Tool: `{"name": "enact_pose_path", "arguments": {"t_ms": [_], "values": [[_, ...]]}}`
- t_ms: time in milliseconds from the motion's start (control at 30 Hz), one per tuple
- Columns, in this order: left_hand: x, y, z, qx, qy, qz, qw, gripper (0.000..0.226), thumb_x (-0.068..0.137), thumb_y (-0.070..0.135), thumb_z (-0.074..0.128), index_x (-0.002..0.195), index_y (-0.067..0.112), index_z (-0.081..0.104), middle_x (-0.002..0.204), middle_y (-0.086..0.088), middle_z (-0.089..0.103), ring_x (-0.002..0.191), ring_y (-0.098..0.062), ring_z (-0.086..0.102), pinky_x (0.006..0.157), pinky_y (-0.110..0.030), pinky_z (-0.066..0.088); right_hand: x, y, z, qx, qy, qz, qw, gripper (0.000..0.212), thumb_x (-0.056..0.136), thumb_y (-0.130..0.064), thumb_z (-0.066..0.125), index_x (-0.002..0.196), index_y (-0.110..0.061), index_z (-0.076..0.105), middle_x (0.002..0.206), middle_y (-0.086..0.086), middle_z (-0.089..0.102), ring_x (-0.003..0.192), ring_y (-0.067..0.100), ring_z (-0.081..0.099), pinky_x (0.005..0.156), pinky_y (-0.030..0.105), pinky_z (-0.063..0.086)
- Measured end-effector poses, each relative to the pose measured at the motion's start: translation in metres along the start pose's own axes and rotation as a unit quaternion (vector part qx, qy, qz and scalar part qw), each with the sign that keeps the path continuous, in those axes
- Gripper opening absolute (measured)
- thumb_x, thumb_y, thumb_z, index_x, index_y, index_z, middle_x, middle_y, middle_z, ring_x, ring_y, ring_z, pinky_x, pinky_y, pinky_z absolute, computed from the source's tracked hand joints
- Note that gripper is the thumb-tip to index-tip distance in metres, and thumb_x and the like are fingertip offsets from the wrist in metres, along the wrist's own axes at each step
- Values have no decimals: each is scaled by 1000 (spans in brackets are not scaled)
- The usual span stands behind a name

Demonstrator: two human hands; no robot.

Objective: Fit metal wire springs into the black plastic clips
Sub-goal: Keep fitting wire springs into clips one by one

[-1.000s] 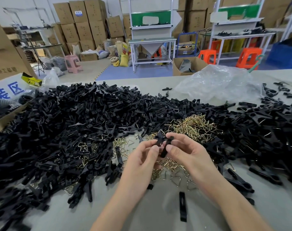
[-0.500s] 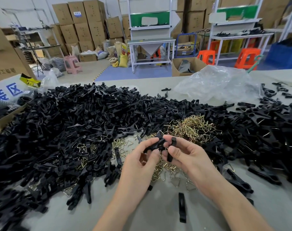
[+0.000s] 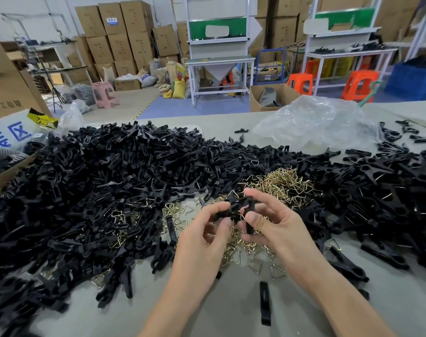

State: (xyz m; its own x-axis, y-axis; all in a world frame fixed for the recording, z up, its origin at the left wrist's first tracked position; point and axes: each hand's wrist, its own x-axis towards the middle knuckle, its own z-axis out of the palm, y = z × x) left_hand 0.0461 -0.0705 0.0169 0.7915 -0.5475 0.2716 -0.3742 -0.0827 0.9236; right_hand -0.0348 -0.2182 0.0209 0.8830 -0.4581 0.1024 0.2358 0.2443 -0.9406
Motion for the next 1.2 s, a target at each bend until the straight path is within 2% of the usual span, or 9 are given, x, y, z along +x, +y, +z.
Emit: {"name": "enact_pose_path", "arguments": {"t_ms": [167, 367, 433, 533, 600, 667, 867, 1100, 1200], "values": [[0, 1, -1, 6, -4, -6, 1000, 28, 101, 24, 57, 116, 47, 61, 92, 17, 74, 81, -11, 68, 73, -28, 55, -1, 0, -1, -6, -4, -1, 1000, 50, 91, -2, 65, 123, -40, 71, 124, 22, 58, 107, 26, 73, 86, 27, 60], [2, -1, -2, 9, 13, -5, 1000, 19, 99, 35, 54, 107, 50, 62, 85, 8, 69, 72, -12, 63, 63, -27, 52, -3, -3, -1, -120, 0, -29, 992, 53, 89, -5, 72, 120, -47, 70, 90, -21, 71, 93, 12, 74, 84, 18, 57], [2, 0, -2, 8, 3, -11, 1000, 20, 100, 32, 54, 106, 50, 61, 85, 4, 70, 76, -22, 64, 70, -37, 54, -3, -3, -2, -137, 2, -29, 990, 49, 89, -7, 74, 117, -47, 71, 89, -22, 71, 89, 12, 74, 82, 16, 56], [0, 1, -3, 13, -26, -9, 1000, 24, 103, 30, 49, 117, 48, 58, 79, 13, 68, 71, -8, 63, 62, -21, 51, -2, 0, 0, -152, -14, -19, 988, 45, 88, -10, 76, 117, -44, 72, 94, -16, 74, 88, 11, 74, 81, 16, 55], [-1, 1, -2, 16, -53, -24, 998, 36, 103, 37, 41, 138, 42, 47, 100, 15, 72, 93, -1, 66, 76, -18, 51, -2, 2, 2, -155, -30, -11, 987, 45, 85, -15, 78, 117, -46, 72, 101, -9, 76, 92, 11, 74, 83, 17, 55], [-3, 2, -1, 29, -73, -38, 996, 54, 97, 51, 32, 150, 43, 30, 135, -7, 61, 128, -21, 54, 103, -35, 44, -2, 3, 3, -161, -45, -8, 986, 45, 80, -26, 79, 119, -48, 70, 106, -4, 76, 96, 13, 74, 85, 19, 55], [-2, 5, -1, 40, -60, -39, 997, 65, 89, 56, 26, 153, 43, 20, 148, -18, 46, 139, -32, 40, 115, -47, 32, -1, 3, 1, -157, -44, -17, 987, 44, 78, -32, 80, 117, -49, 71, 107, -6, 76, 93, 15, 75, 83, 19, 56], [-3, 10, -2, 44, -75, -39, 995, 64, 90, 52, 26, 153, 41, 24, 146, -18, 49, 138, -31, 42, 112, -44, 35, -2, 5, 3, -175, -57, -10, 983, 44, 79, -34, 80, 118, -50, 70, 109, -5, 75, 93, 18, 74, 86, 27, 58], [-3, 10, -3, 38, -72, -32, 996, 56, 91, 50, 28, 147, 48, 28, 118, -6, 61, 105, 1, 59, 84, -14, 46, -1, 8, 2, -176, -57, -7, 983, 44, 78, -35, 81, 118, -48, 70, 110, -3, 75, 97, 23, 74, 91, 33, 59]]}}
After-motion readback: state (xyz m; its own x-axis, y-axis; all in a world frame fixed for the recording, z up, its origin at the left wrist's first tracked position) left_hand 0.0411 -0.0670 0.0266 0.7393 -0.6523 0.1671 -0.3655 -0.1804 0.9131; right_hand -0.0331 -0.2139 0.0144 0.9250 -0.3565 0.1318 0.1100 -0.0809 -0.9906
